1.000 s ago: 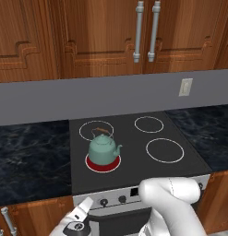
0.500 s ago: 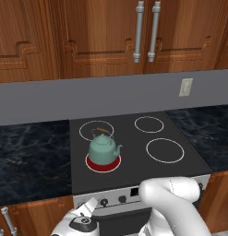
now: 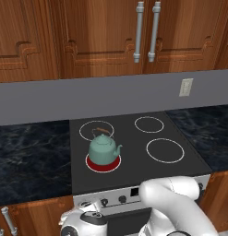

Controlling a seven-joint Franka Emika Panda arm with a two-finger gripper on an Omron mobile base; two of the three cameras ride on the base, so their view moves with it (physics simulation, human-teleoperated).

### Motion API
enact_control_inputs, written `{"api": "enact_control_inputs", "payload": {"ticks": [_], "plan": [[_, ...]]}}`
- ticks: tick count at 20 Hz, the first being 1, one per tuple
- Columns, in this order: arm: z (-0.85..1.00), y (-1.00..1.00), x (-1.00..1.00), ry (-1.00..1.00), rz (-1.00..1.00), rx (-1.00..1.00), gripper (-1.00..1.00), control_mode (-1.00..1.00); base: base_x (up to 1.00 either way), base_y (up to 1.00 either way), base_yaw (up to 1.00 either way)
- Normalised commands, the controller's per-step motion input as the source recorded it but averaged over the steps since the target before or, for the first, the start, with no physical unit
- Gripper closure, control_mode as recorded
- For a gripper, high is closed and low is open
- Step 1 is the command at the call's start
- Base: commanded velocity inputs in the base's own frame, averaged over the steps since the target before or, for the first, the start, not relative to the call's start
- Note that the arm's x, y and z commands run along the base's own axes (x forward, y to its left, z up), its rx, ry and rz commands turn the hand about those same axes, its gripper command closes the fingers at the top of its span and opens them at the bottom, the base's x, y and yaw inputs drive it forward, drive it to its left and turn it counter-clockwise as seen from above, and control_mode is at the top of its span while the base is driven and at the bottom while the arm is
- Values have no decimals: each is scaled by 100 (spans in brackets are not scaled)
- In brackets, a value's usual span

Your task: The kettle is done boiling. Turn off the stove, then wait for 300 timesteps before moving the kettle to the dining table.

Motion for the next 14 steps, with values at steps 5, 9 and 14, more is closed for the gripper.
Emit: {"api": "enact_control_inputs", "payload": {"ticks": [5,9,14], "plan": [[-25,-17,-29,-5,0,27,100,-100,0,0,0],[-23,-18,-15,-3,0,33,100,-100,0,0,0],[-18,-20,-14,-1,0,32,100,-100,0,0,0]]}}
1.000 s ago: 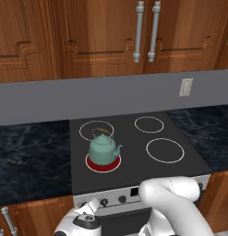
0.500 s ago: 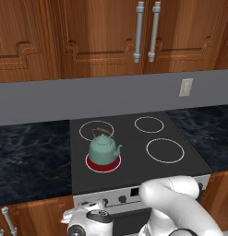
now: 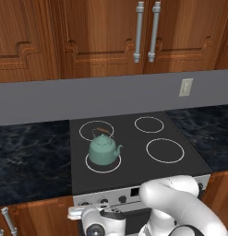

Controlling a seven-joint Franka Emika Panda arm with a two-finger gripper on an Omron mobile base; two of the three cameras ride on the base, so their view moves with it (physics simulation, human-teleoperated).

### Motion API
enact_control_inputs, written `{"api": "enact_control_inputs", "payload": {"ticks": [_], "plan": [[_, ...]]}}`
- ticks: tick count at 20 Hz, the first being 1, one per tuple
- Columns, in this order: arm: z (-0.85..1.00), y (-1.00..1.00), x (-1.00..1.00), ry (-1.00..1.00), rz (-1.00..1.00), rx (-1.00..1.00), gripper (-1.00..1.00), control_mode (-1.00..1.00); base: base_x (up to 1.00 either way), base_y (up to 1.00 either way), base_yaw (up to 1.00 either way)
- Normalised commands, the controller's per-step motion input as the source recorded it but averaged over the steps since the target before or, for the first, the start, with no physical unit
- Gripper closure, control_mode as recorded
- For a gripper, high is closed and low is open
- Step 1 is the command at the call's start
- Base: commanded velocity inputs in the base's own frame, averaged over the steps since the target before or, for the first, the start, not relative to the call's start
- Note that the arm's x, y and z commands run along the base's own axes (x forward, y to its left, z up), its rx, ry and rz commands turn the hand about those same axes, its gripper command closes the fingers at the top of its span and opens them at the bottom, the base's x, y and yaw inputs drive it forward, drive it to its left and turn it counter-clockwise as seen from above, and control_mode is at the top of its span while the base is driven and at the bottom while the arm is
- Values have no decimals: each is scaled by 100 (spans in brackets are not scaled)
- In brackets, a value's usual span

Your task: The kettle is done boiling. Turn off the stove, then wait for 300 timesteps before moving the kettle to the dining table.

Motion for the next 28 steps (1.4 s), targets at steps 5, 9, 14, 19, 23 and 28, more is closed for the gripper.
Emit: {"api": "enact_control_inputs", "payload": {"ticks": [5,9,14,19,23,28], "plan": [[-17,-17,-14,-1,0,31,100,-100,0,0,0],[-17,-11,-20,-5,0,26,100,-100,0,0,0],[-9,-6,-20,-7,0,24,-100,-100,0,0,0],[-3,-11,-6,-6,0,22,-100,-100,0,0,0],[0,-12,-17,-12,0,18,-100,-100,0,0,0],[0,-10,-30,-17,0,16,-100,-100,0,0,0]]}}
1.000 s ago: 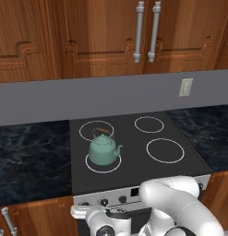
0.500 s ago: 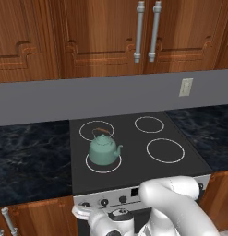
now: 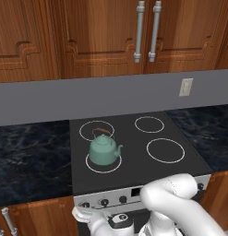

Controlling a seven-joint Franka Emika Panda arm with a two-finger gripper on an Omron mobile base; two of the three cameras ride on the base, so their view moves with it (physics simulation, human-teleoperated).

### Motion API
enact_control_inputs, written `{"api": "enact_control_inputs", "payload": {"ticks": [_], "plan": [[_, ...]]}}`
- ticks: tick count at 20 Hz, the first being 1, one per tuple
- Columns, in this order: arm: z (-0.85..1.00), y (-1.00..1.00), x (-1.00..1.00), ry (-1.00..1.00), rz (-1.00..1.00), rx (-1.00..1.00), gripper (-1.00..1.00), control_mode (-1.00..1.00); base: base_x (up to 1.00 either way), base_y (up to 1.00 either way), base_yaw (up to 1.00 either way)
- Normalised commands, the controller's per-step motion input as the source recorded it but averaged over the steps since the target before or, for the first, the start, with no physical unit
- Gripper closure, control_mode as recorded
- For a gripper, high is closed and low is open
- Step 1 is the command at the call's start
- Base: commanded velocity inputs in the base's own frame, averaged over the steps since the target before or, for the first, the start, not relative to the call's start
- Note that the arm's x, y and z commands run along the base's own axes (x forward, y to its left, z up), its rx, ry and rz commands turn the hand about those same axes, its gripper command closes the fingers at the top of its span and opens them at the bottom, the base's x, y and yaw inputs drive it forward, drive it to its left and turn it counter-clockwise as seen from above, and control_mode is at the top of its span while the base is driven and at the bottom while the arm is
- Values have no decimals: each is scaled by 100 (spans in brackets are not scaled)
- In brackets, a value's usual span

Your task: The kettle is done boiling. Turn off the stove, then wait for 300 timesteps before moving the kettle to the dining table.

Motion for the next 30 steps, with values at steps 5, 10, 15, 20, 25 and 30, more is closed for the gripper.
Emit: {"api": "enact_control_inputs", "payload": {"ticks": [5,10,15,20,25,30], "plan": [[11,0,-41,-21,0,12,-100,-100,0,0,0],[16,0,-45,-22,0,10,-100,-100,0,0,0],[15,0,-55,-21,0,9,-100,-100,0,0,0],[21,0,-59,-21,0,10,-100,-100,0,0,0],[35,-5,-55,-17,0,15,-100,-100,0,0,0],[49,-8,-45,-13,0,18,-100,-100,0,0,0]]}}
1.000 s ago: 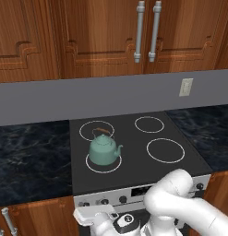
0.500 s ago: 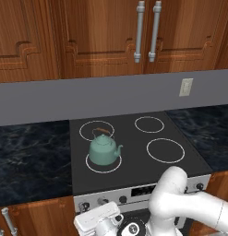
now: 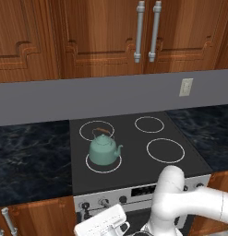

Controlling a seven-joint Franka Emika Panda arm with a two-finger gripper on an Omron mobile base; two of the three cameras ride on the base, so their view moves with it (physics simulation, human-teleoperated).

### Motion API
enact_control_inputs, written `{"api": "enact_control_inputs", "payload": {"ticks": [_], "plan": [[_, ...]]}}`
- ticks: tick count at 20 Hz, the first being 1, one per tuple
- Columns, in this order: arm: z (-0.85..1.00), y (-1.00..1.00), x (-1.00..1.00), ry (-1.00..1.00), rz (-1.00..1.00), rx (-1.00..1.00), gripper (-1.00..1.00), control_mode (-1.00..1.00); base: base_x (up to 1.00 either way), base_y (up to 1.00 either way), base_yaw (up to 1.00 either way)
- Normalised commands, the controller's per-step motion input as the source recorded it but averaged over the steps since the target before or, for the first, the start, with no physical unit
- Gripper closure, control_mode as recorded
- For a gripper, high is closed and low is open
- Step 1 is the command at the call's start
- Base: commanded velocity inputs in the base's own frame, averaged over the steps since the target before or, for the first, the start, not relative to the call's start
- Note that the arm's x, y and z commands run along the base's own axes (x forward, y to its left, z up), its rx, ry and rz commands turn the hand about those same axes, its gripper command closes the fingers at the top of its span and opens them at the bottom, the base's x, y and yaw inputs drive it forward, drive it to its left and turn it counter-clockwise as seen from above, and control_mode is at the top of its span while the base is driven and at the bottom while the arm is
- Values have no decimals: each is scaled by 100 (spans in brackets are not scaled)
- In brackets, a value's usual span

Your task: The kettle is done boiling. Turn off the stove, then wait for 300 timesteps before moving the kettle to the dining table.

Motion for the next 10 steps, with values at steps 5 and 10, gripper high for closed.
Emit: {"api": "enact_control_inputs", "payload": {"ticks": [5,10], "plan": [[58,-1,-29,-7,0,17,-100,-100,0,0,0],[57,-1,-18,-5,0,18,-100,-100,0,0,0]]}}
